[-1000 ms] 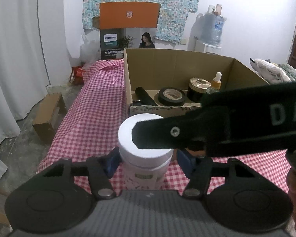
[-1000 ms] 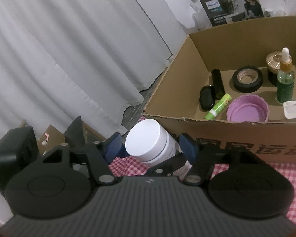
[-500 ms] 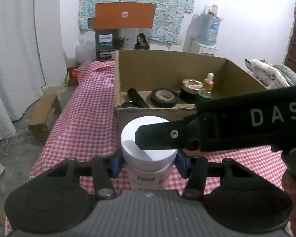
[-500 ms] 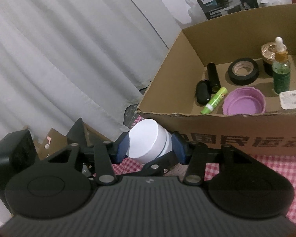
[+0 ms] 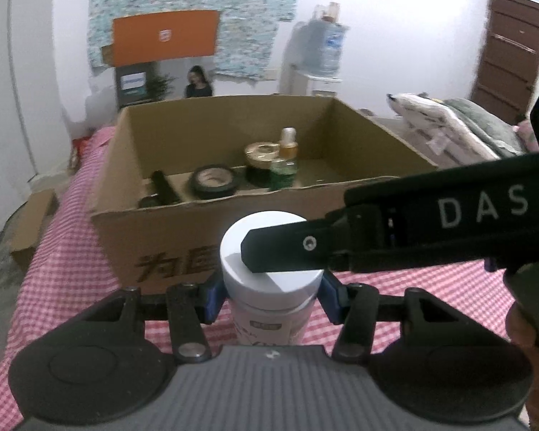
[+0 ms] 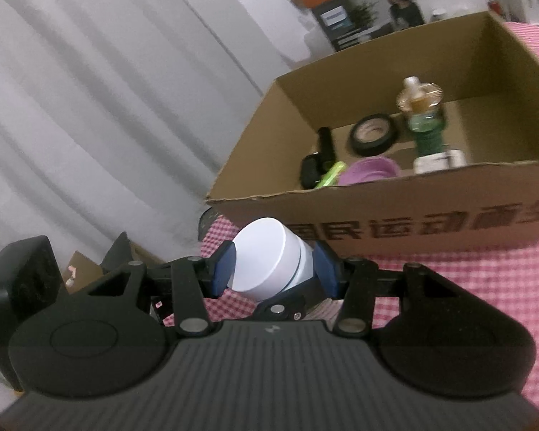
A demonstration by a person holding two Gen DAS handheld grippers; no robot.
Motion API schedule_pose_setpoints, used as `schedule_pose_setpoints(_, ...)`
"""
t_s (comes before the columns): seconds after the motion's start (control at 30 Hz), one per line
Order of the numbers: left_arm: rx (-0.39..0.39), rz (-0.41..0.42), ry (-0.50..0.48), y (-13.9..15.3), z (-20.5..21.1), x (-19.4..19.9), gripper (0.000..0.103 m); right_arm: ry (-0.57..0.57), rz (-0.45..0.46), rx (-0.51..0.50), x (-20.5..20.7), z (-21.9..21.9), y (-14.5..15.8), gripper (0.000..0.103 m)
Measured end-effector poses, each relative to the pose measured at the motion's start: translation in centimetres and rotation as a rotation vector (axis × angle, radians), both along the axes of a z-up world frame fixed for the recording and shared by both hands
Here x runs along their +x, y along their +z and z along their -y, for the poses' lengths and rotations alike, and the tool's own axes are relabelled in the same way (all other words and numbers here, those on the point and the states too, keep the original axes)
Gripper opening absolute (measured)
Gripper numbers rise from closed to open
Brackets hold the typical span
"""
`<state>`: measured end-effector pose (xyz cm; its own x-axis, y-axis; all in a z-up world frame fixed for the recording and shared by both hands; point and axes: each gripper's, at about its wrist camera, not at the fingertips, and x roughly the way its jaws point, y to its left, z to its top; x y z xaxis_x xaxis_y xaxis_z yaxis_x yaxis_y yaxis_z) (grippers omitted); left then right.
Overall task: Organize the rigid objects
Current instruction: 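Grasp the white supplement jar by its lid with the right tool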
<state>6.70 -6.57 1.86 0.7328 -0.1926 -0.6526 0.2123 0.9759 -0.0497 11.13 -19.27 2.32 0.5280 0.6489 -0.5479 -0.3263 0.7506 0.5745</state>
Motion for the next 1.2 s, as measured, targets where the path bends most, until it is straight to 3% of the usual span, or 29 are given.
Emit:
schedule_pose_setpoints(0.4,0.059,-0.015,-0.102,-1.3,4.2,0.5,0.054,-0.104,-0.027,0.014,-1.1,4.2,-1.5,0.049)
schedule_pose_setpoints(0.67,0.079,-0.052,-0.11,-1.8,4.6,1.5,0.055,-0.116,-0.032,0.032,-1.0,4.9,-1.8,0.049)
schedule_pose_setpoints(1.2,0.098,-0.026,-0.109,-0.8,5.4,0.8,0.054,-0.115,-0.002,0.043,-2.1,5.3,-1.0,0.049)
